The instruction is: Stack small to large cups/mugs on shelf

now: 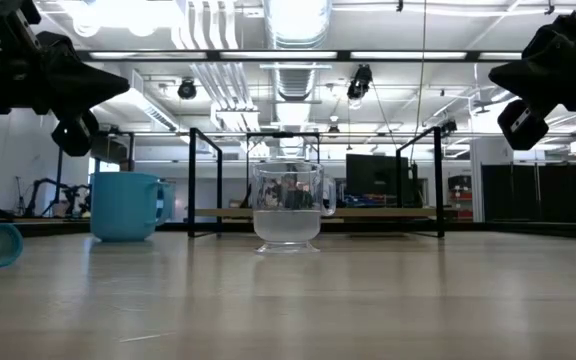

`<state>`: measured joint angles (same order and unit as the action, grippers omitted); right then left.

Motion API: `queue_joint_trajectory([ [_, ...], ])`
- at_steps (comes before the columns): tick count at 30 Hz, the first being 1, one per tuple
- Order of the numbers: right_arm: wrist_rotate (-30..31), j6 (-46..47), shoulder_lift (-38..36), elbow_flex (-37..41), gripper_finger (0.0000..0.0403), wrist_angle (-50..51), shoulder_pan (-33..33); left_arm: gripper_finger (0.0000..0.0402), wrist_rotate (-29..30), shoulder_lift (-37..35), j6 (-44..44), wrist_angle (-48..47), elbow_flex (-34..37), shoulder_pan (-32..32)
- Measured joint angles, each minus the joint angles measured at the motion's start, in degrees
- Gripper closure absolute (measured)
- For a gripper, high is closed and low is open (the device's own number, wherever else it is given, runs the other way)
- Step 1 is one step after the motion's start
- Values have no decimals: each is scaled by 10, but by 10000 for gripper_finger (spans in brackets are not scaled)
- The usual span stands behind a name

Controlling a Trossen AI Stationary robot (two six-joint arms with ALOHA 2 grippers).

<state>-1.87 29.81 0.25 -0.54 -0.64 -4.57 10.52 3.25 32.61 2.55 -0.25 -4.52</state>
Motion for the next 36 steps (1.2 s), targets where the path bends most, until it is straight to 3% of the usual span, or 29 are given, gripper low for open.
queue_joint_trajectory([
  [22,0,-1,0,0,394,0,0,394,0,0,0,0,0,0],
  [29,0,-229,0,0,394,0,0,394,0,0,0,0,0,0],
  [36,0,-267,0,0,394,0,0,394,1,0,-5,0,0,0],
])
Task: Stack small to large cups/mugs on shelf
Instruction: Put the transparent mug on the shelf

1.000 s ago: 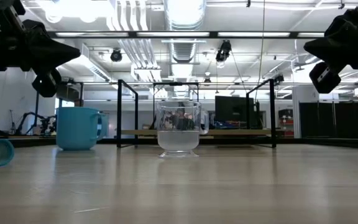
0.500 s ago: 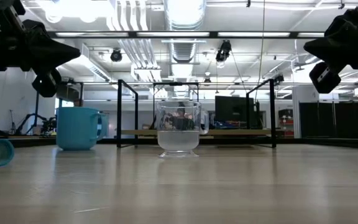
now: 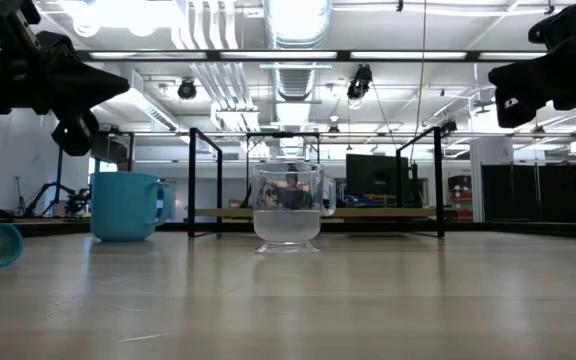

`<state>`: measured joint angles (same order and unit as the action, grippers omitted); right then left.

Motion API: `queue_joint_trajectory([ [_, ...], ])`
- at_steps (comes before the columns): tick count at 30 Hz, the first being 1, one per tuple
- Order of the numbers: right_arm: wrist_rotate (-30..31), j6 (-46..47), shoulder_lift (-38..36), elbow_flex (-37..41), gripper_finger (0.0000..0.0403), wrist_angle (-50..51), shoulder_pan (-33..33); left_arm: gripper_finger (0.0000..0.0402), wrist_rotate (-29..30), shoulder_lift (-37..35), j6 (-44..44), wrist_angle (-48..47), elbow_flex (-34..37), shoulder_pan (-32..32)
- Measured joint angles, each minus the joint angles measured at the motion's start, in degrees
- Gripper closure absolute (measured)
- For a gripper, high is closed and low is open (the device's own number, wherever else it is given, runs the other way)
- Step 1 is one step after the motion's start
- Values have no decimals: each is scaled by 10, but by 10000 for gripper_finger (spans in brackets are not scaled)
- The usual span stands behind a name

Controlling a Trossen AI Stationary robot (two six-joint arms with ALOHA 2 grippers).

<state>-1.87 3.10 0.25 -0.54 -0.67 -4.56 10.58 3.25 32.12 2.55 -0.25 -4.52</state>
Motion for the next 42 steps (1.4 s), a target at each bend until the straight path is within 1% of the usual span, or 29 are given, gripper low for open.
queue_joint_trajectory([
  [2,0,17,0,0,394,0,0,394,0,0,-9,0,0,0],
  [6,0,114,0,0,394,0,0,394,4,0,-10,19,0,0],
  [9,0,161,0,0,394,0,0,394,4,0,-10,43,0,0],
  [14,0,167,0,0,394,-2,0,394,4,0,-10,56,0,0],
  [17,0,197,0,0,394,-2,0,394,8,0,-10,57,0,0],
  [19,9,234,0,0,394,-30,1,394,20,0,-10,59,0,0],
  [21,17,246,0,0,394,-84,1,394,18,0,12,65,0,0],
  [23,7,236,5,0,394,-142,0,394,4,0,44,61,-5,0],
  [24,-4,224,8,0,394,-168,-1,394,-4,4,47,53,-11,-1],
  [25,-12,213,13,0,394,-194,-1,394,-10,11,44,54,-21,0],
  [27,-16,201,26,-15,394,-206,-1,394,-11,25,16,60,-44,0],
  [29,-16,200,44,-45,394,-180,-1,394,-10,46,-13,59,-71,0],
  [31,-16,200,73,-91,394,-140,-1,394,-1,76,-31,53,-105,0],
  [33,-16,201,111,-145,394,-104,-1,394,4,109,-58,47,-146,0],
  [35,-16,193,157,-209,394,-80,-1,394,11,146,-91,20,-194,0],
  [37,-16,178,205,-273,394,-70,-1,394,31,185,-115,-10,-242,0],
  [40,-16,160,268,-365,394,-69,-1,394,66,238,-139,-18,-309,0],
  [42,-16,166,302,-424,394,-69,-1,394,70,262,-163,-20,-348,0],
])
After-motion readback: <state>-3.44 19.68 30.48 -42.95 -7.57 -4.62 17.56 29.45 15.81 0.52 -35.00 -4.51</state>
